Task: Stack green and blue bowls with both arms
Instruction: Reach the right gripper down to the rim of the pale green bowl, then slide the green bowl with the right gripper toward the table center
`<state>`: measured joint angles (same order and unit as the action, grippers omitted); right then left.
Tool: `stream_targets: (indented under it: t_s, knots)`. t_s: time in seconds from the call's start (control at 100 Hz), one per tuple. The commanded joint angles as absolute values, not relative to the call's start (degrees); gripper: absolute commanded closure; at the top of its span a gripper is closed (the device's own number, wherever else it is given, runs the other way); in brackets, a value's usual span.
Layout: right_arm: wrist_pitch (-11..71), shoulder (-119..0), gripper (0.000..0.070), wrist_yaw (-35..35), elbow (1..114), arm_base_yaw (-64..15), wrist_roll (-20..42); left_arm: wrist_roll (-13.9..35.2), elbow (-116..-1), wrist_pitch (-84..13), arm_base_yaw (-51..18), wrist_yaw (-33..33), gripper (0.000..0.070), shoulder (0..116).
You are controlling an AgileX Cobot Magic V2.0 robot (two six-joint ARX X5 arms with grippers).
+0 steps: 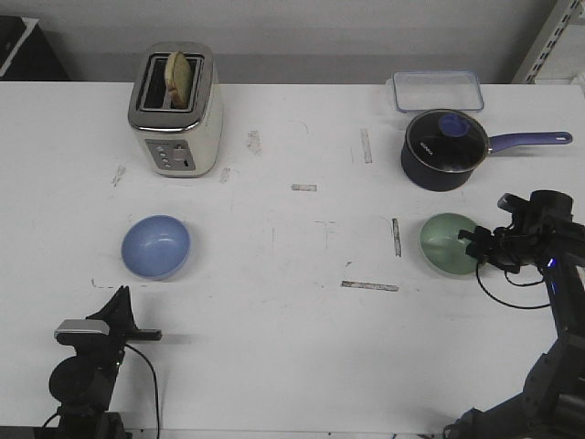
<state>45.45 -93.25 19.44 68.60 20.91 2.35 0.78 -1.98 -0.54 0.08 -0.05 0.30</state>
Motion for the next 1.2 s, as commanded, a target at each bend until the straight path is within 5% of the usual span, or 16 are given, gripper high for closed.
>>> stream_targets:
  t_s: [0.0,0.31,0.87,1.19]
  knots:
    - [44.9,-94.2,0.0698,19.4,69.3,20.9,1.7,0.7,-1.4,0.1,0.0,-0.1,0.0698,0.2]
    - [41.6,-87.2,0.0697,19.5,69.3,16.8,6.4,0.7,-1.4,0.1,0.0,-0.1,0.0698,0.2]
    - [34.7,-90.4,0.0697,13.2,69.3,-18.8,28.8,0.7,-1.4,0.1,0.0,-0.1,0.0698,0.2]
    - [30.6,-95.7,0.0696,10.2,69.3,-26.0,33.3,0.7,-1.4,0.1,0.0,-0.1,0.0698,0.2]
